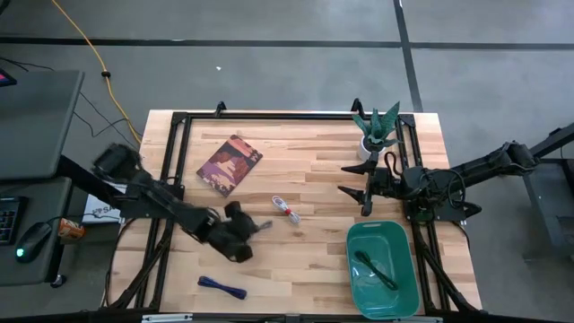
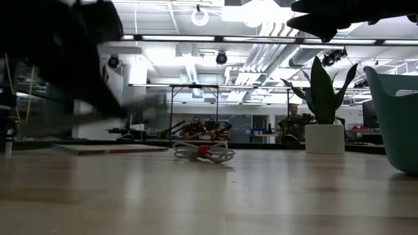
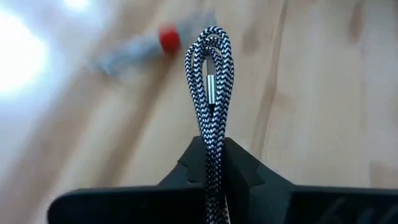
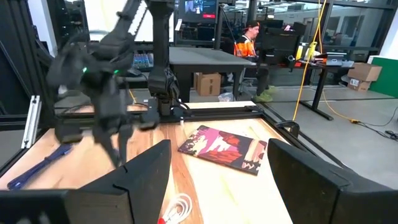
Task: Pick and place USB-C Cables
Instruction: Put the black white USB cable into the bin
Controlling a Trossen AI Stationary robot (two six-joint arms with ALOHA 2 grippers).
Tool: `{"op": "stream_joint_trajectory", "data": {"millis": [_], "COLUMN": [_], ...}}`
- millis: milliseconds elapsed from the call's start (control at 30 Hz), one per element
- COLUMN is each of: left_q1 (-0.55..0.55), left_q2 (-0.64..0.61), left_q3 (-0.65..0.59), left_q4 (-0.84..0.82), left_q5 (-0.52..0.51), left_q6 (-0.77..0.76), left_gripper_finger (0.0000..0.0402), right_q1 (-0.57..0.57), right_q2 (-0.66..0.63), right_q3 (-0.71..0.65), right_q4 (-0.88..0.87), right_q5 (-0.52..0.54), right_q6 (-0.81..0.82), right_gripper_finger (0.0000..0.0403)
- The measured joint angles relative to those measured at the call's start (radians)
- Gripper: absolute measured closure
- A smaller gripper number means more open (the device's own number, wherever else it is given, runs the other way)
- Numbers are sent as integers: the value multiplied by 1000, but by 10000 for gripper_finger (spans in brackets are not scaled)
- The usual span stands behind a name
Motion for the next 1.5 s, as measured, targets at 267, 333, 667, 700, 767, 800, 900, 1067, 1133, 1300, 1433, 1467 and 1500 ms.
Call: {"op": "stream_joint_trajectory", "data": {"millis": [267,333,667,700,767,800,900,1067,1133,1300,1433,1467,1500], "left_q1": [97,144,413,415,411,410,409,408,408,409,409,412,413], "left_q2": [-410,-480,-576,-568,-549,-545,-545,-545,-545,-482,-368,-335,-302], "left_q3": [-262,-313,-378,-378,-379,-379,-379,-378,-378,-378,-377,-377,-377], "left_q4": [432,567,904,906,909,914,945,960,968,1083,1234,1282,1335], "left_q5": [-63,-22,320,325,322,318,316,317,317,317,317,318,318], "left_q6": [384,495,555,548,548,547,545,562,564,564,577,574,566], "left_gripper_finger": [401,401,401,401,401,401,401,401,401,401,401,401,401], "right_q1": [0,0,0,0,0,0,0,0,0,-2,-23,-31,-39], "right_q2": [0,0,0,0,0,0,0,0,0,76,210,243,276], "right_q3": [0,0,0,0,0,0,0,0,0,0,0,0,0], "right_q4": [2,6,29,20,2,-8,-34,-45,-41,32,154,198,243], "right_q5": [-3,-3,-4,-4,-4,-4,-4,-5,-4,-7,-55,-65,-83], "right_q6": [0,0,44,61,83,86,91,128,142,197,166,151,143], "right_gripper_finger": [144,144,144,144,144,144,144,144,144,144,144,144,144]}}
